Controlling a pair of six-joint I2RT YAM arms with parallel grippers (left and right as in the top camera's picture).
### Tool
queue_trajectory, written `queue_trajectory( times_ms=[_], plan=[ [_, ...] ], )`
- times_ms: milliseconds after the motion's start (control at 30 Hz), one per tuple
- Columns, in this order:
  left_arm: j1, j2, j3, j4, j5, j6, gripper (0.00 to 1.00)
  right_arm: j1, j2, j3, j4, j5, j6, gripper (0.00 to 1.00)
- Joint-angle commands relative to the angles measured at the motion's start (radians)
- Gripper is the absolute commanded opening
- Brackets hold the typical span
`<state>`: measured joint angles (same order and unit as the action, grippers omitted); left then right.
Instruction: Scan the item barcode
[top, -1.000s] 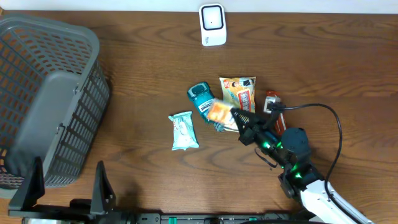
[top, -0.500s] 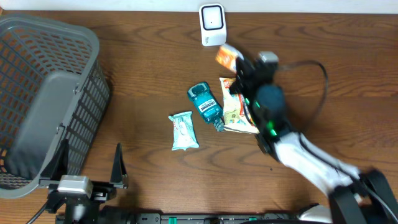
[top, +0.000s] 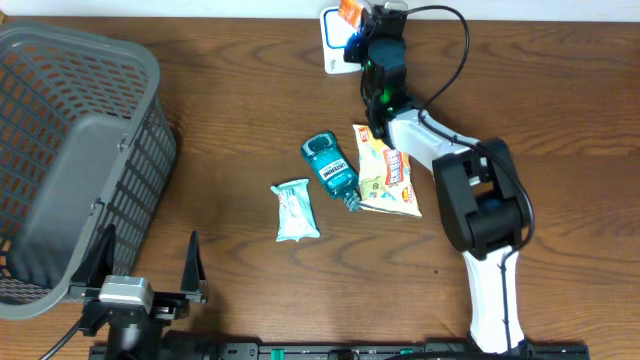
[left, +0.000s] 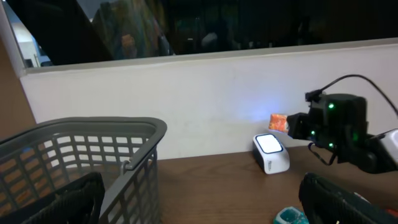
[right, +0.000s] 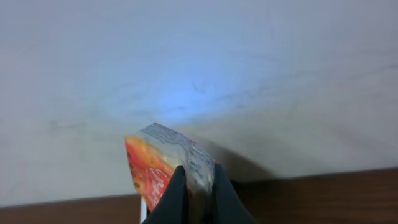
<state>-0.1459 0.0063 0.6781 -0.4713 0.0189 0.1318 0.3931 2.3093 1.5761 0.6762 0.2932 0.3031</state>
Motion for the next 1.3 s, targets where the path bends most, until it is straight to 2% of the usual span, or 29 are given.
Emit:
queue_trajectory(
  times_ms=[0,200,400,500,700,833,967,1100,1267],
  plan=[
    [0.000,-0.003,-0.007,0.001,-0.009,0.006,0.99,0.012,0.088,0.120,0.007,-0.040,0.023,0.01],
    [0.000,-0.003,-0.007,0.000,-0.009,0.007,0.99,0.014,0.124,0.139,-0.019,-0.040,0.099,0.01],
    [0.000,-0.003,-0.007,0.001,-0.010,0.007,0.99,0.014,0.116,0.139,-0.098,-0.033,0.077,0.01],
    [0.000,-0.003,-0.007,0.001,-0.014,0.007,1.00,0.012,0.069,0.139,-0.196,-0.017,0.055,0.01],
    [0.000,-0.003,-0.007,0.005,-0.013,0.007,0.99,0.012,-0.113,0.139,-0.483,0.226,0.009,0.01],
    [0.000,-0.003,-0.007,0.021,-0.013,0.006,0.99,0.000,-0.255,0.139,-0.750,0.507,-0.077,0.01],
    [0.000,-0.003,-0.007,0.047,-0.012,0.005,0.99,-0.061,-0.361,0.138,-1.041,0.718,-0.084,0.01],
    [0.000,-0.003,-0.008,0.034,-0.012,0.006,0.99,-0.171,-0.402,0.138,-1.260,0.750,-0.058,0.01],
    [0.000,-0.003,-0.014,0.035,-0.012,0.006,1.00,-0.407,-0.392,0.117,-1.502,0.748,0.084,0.01]
  ],
)
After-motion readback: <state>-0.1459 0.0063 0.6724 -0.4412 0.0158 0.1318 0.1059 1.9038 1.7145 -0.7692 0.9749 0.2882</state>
